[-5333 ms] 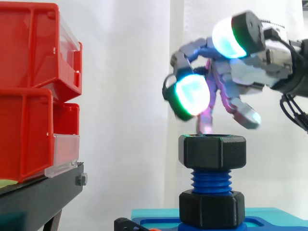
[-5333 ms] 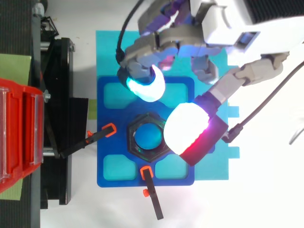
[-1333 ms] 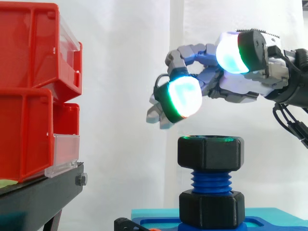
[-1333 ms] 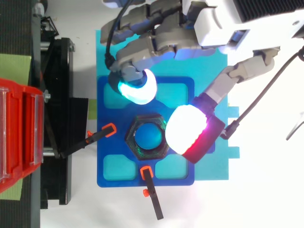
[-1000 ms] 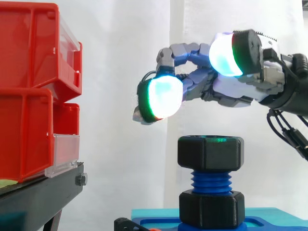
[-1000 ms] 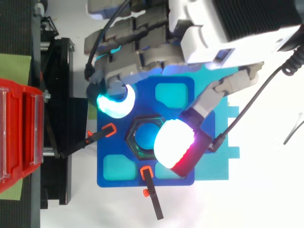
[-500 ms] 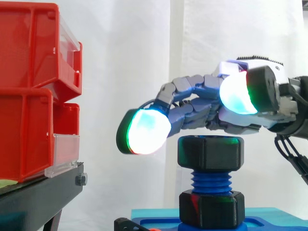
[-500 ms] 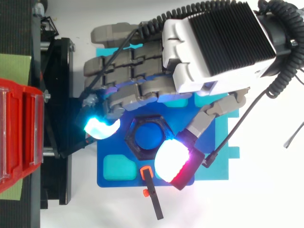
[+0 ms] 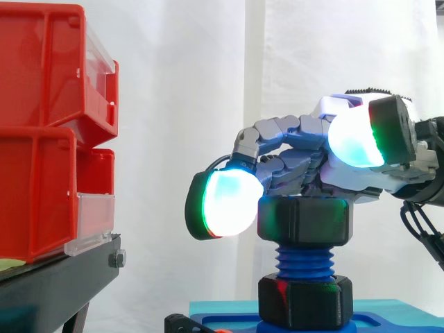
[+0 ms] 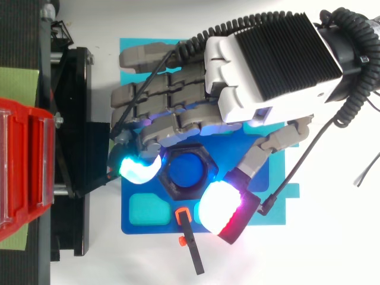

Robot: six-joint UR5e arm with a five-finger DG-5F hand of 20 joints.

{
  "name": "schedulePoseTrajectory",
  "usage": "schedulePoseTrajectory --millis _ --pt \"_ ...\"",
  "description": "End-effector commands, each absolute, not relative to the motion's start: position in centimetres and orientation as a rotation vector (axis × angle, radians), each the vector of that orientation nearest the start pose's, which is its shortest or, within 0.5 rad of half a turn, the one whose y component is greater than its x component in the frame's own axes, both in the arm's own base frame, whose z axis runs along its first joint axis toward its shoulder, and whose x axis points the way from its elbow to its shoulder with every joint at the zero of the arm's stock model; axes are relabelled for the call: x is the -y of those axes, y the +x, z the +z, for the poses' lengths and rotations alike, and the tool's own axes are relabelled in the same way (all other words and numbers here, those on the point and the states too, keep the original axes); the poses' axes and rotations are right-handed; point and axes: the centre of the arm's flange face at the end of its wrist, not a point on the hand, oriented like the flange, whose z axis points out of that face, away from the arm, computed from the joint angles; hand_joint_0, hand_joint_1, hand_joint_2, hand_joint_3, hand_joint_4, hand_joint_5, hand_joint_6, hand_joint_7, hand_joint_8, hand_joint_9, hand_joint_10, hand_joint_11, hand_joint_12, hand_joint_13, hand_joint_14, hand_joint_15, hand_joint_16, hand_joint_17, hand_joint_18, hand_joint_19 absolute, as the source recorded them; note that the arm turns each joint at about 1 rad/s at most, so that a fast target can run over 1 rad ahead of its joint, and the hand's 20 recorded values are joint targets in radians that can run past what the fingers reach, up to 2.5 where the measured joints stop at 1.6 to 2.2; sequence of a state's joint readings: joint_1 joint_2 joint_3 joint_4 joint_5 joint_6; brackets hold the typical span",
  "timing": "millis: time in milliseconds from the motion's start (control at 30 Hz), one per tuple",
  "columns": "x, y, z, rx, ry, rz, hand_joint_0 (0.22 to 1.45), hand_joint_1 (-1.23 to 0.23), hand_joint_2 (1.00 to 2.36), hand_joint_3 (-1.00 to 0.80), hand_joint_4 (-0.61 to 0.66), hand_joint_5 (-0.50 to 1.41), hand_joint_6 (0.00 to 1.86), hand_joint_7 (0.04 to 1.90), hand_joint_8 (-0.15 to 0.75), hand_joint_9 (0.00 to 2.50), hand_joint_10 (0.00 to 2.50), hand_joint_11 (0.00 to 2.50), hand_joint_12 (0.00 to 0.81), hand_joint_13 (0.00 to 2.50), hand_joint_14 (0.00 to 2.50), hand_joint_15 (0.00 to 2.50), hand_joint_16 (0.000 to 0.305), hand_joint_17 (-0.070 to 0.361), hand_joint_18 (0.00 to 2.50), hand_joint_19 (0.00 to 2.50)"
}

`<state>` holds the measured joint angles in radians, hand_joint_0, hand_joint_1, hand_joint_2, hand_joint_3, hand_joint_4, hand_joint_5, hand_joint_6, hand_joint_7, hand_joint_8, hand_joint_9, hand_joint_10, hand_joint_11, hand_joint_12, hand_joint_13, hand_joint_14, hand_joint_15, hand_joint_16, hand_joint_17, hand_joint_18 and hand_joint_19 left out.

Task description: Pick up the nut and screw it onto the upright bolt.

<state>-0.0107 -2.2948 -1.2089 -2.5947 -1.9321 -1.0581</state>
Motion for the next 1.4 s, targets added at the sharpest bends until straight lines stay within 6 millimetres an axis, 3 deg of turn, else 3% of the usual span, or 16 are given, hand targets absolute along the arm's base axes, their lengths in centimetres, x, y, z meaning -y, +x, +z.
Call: schedulePoseTrajectory --millis 0,233,500,1367 --pt "10.62 75.73 26.14 -1.427 0.066 0.669 0.47 -0.22 1.0 -0.5 0.26 -0.17 0.5 0.98 0.273 0.47 0.0 0.0 0.278 0.44 0.0 0.0 0.024 0.055 0.11 0.0" --pt "10.85 75.88 26.39 -1.405 0.06 0.665 0.48 -0.23 1.0 -0.5 0.26 -0.13 0.5 1.27 0.294 0.56 0.0 0.0 0.257 0.52 0.0 0.0 0.021 0.046 0.19 0.0" --pt "11.07 75.99 26.61 -1.386 0.054 0.662 0.49 -0.25 1.0 -0.5 0.25 -0.1 0.5 1.4 0.293 0.63 0.0 0.0 0.249 0.56 0.0 0.0 0.019 0.043 0.24 0.0" --pt "11.44 76.06 26.87 -1.365 0.041 0.663 0.51 -0.31 1.0 -0.5 0.22 0.0 0.56 1.4 0.277 0.95 0.0 0.0 0.223 0.75 0.0 0.0 0.015 0.033 0.4 0.0"
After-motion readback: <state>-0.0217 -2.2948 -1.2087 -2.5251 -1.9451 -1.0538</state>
